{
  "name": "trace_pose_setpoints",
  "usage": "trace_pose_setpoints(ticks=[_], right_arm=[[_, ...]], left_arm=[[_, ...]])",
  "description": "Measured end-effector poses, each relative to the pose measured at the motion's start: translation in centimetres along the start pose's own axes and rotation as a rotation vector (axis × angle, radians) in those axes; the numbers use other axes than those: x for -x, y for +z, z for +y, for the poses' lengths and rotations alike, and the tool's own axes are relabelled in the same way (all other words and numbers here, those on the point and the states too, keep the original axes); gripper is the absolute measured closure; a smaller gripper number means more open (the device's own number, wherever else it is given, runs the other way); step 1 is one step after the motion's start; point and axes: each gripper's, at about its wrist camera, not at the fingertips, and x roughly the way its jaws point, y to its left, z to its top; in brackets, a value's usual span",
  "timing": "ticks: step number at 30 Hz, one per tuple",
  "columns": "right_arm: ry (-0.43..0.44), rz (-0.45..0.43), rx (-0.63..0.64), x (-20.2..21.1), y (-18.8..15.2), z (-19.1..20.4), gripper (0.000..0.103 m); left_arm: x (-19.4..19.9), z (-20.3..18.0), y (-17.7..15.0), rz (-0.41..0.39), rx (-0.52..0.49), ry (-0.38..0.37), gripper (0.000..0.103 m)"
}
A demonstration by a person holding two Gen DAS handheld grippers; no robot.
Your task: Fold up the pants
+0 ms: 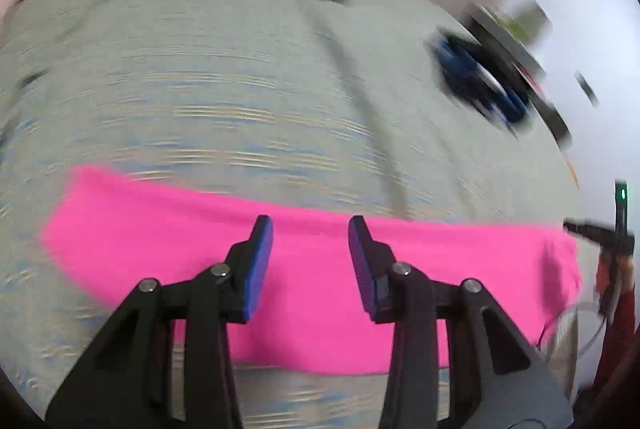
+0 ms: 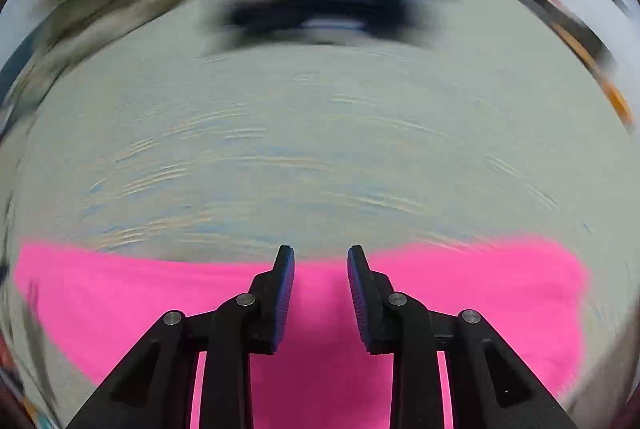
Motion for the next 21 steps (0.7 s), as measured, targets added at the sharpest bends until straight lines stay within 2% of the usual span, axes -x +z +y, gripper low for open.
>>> trace_pose_setpoints(ticks=[1,4,7,10,12,13,16,21], right_arm=[[-0.021,-0.007,-0.081,0.4,-0.2,-4.4,0.061],[-0.057,-0.014,-0.243,0.8,-1.7,-14.2,0.056],[-0.047,0.006,-0.261,0.0,-3.3,-18.4,0.055],[0.015,0.005,-0.199,-0.6,-4.1,-19.0,0.055],[0.068,-0.008,-0.166,-0.5,-4.6,-18.6,0.05],[0.096,-0.01,-0.165,-0.6,-5.1,-18.8,0.048],[0.14,-0.003,-0.156,-1.2,-6.4,-18.6,0.048],[0.165,-0.043,-0.171,0.1,-9.4,-19.0,0.047]], left_arm=[[-1.2,-3.0,0.0,0.034,-0.058,-0.027,0.059],[-4.6,-11.0,-0.6,0.138,-0.204,-0.095,0.057],[-8.0,-20.3,-1.5,0.229,-0.373,-0.177,0.057],[-9.7,-29.0,-2.0,0.261,-0.541,-0.259,0.056],[-11.4,-35.5,-2.5,0.294,-0.683,-0.319,0.046],[-12.2,-38.5,-2.9,0.304,-0.755,-0.325,0.039],[-14.2,-46.1,-3.7,0.287,-0.922,-0.301,0.039],[-16.5,-53.9,-4.3,0.313,-1.034,-0.361,0.036]])
